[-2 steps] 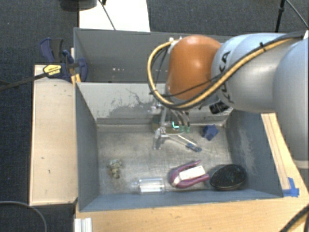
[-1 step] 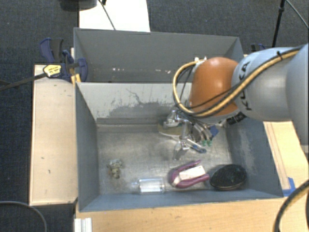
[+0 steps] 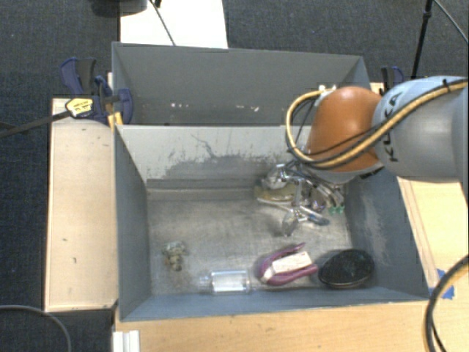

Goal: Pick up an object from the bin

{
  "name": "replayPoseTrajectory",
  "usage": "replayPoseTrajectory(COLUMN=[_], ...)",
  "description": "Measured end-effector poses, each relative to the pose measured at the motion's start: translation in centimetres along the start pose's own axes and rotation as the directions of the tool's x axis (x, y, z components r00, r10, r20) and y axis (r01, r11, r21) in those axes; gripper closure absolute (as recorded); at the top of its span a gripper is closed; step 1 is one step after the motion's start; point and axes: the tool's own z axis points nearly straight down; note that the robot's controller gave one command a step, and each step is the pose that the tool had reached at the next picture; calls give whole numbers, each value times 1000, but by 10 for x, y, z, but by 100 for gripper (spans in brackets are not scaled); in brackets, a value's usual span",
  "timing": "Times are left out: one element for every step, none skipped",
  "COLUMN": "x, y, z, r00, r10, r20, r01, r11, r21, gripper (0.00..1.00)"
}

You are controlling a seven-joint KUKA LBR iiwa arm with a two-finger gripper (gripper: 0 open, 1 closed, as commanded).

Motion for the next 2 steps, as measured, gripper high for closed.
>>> replayPoseTrajectory(x=[-4,7], y=[-2,16], z=[-4,-133], r00=[1000,1000], r10=[6,-13], r20=[16,-18], r01=[-6,13], r11=[1000,1000], r21=[7,7], gripper=[100,100])
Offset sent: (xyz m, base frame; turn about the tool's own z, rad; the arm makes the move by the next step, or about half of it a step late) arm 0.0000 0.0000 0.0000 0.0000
